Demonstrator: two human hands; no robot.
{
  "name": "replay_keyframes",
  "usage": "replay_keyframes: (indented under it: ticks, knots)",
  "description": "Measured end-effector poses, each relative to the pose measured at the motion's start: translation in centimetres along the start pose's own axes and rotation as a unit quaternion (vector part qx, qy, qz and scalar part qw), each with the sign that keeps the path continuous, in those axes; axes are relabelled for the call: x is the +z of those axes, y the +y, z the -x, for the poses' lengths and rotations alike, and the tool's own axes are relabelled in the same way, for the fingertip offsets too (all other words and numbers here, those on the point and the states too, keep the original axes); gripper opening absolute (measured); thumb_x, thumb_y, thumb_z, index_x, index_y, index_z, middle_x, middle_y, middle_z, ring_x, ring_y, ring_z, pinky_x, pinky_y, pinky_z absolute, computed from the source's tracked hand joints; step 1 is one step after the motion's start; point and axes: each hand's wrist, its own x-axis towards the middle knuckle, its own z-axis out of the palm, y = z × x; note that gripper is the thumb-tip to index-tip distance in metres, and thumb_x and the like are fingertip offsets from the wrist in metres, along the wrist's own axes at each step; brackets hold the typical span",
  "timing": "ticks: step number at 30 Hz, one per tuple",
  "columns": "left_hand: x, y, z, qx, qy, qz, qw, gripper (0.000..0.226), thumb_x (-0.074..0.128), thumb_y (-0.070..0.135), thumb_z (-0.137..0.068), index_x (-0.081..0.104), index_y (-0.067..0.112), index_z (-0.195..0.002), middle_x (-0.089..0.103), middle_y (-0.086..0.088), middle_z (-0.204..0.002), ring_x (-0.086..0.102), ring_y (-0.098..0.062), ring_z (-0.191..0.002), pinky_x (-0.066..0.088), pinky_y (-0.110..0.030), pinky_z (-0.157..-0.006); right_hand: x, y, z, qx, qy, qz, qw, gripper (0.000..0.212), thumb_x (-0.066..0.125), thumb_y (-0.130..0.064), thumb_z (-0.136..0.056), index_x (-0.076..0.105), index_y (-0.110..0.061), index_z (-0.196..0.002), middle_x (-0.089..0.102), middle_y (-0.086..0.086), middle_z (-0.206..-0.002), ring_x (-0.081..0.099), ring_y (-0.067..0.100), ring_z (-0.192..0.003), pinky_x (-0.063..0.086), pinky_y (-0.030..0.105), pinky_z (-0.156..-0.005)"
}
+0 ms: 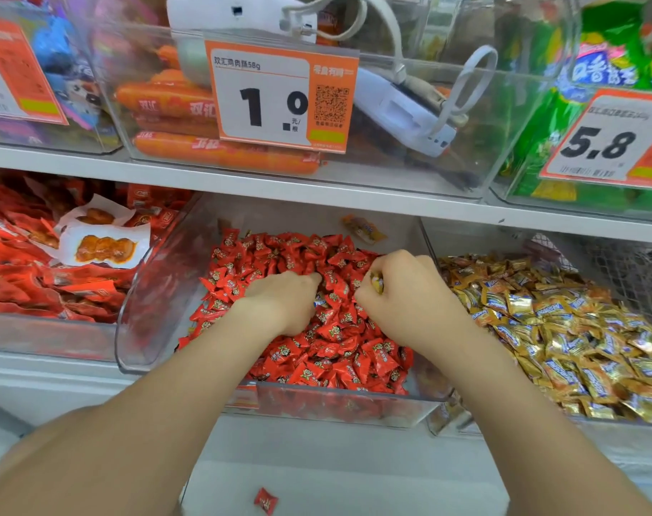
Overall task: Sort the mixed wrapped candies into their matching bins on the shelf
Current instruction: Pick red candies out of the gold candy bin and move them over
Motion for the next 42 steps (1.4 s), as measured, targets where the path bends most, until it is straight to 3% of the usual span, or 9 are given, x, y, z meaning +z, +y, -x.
replay_keyframes:
  ticks: [4, 7, 10, 14, 22, 28, 32, 38, 42]
  knots:
    - [-0.6, -0.6, -0.1, -0.017, -0.020, 0.025, 0.999, 0.038, 0.068, 0.045, -0.098, 0.058, 0.029, -0.132, 0.066, -0.004, -0.127, 0.065, -0.031, -0.110, 0.045, -0.039, -0.074, 0.3, -0.6, 0.8, -0.015, -0.076, 0.061, 0.995, 0.044, 0.053, -0.019, -0.093, 0.064, -0.034, -0.133, 0.072, 0.002, -0.097, 0.069, 0.033, -0.092, 0.059, 0.044, -0.083]
    - [-0.7, -0.8, 0.4, -0.022, -0.012, 0.039, 0.999, 0.018, 0.070, 0.045, -0.097, 0.056, 0.034, -0.101, 0.067, 0.001, -0.116, 0.062, -0.026, -0.097, 0.044, -0.036, -0.074, 1.0, -0.6, 0.4, -0.001, -0.073, 0.043, 0.996, 0.019, 0.056, -0.032, -0.102, 0.074, -0.027, -0.110, 0.064, -0.003, -0.078, 0.064, 0.027, -0.074, 0.056, 0.039, -0.073]
    - [-0.8, -1.5, 1.0, -0.037, -0.012, 0.041, 0.998, 0.022, 0.064, 0.046, -0.100, 0.053, 0.030, -0.091, 0.064, -0.001, -0.103, 0.061, -0.028, -0.091, 0.047, -0.038, -0.075, 1.7, -0.7, -0.3, 0.010, -0.079, 0.055, 0.995, 0.028, 0.062, -0.044, -0.102, 0.073, -0.022, -0.088, 0.060, -0.005, -0.073, 0.059, 0.026, -0.072, 0.049, 0.036, -0.068]
    - [-1.6, -3.8, 2.0, -0.020, -0.019, 0.081, 0.996, 0.029, 0.058, 0.044, -0.104, 0.057, 0.024, -0.084, 0.068, -0.001, -0.089, 0.064, -0.023, -0.081, 0.052, -0.035, -0.071, 3.1, -2.0, -1.7, -0.057, -0.097, 0.071, 0.991, 0.018, 0.059, -0.031, -0.103, 0.076, -0.029, -0.109, 0.073, 0.003, -0.101, 0.066, 0.031, -0.102, 0.055, 0.043, -0.079]
    - [-3.4, -7.4, 4.7, 0.010, -0.010, 0.252, 0.968, 0.020, 0.058, 0.042, -0.104, 0.064, 0.029, -0.089, 0.072, 0.002, -0.088, 0.057, -0.014, -0.061, 0.047, -0.031, -0.058, 6.5, -3.2, -4.6, -0.129, -0.157, 0.226, 0.953, 0.019, 0.062, -0.004, -0.096, 0.065, -0.014, -0.112, 0.062, 0.009, -0.106, 0.066, 0.035, -0.098, 0.043, 0.039, -0.068]
    - [-4.5, -6.9, 5.6, -0.028, -0.093, 0.502, 0.859, 0.021, 0.050, 0.026, -0.109, 0.051, 0.018, -0.090, 0.056, -0.007, -0.076, 0.042, -0.017, -0.054, 0.030, -0.025, -0.047, 6.9, -4.2, -4.8, -0.090, -0.192, 0.239, 0.948, 0.022, 0.062, -0.008, -0.097, 0.064, -0.016, -0.118, 0.062, 0.006, -0.111, 0.063, 0.031, -0.096, 0.042, 0.038, -0.072]
    - [-4.3, -6.7, 5.9, -0.043, -0.072, 0.463, 0.882, 0.017, 0.051, 0.031, -0.108, 0.052, 0.017, -0.098, 0.057, -0.005, -0.074, 0.045, -0.015, -0.054, 0.034, -0.026, -0.045, 7.1, -4.3, -4.6, -0.078, -0.180, 0.245, 0.949, 0.017, 0.064, -0.010, -0.097, 0.062, -0.016, -0.113, 0.056, 0.004, -0.098, 0.056, 0.029, -0.084, 0.042, 0.039, -0.070]
    - [-3.7, -6.2, 6.3, -0.020, -0.005, 0.434, 0.901, 0.019, 0.055, 0.033, -0.107, 0.055, 0.015, -0.102, 0.062, 0.001, -0.067, 0.051, -0.012, -0.053, 0.043, -0.028, -0.047, 6.6, -3.9, -4.7, -0.024, -0.140, 0.063, 0.988, 0.009, 0.069, -0.030, -0.094, 0.064, -0.024, -0.098, 0.065, 0.002, -0.103, 0.064, 0.027, -0.094, 0.054, 0.039, -0.078]
    - [-3.6, -5.8, 6.4, -0.005, 0.016, 0.375, 0.927, 0.017, 0.054, 0.029, -0.107, 0.057, 0.016, -0.096, 0.071, 0.000, -0.069, 0.054, -0.013, -0.053, 0.045, -0.029, -0.051, 4.4, -3.6, -4.2, 0.012, -0.146, -0.116, 0.982, 0.022, 0.065, -0.039, -0.101, 0.067, -0.019, -0.092, 0.067, -0.004, -0.081, 0.063, 0.014, -0.074, 0.046, 0.027, -0.060]
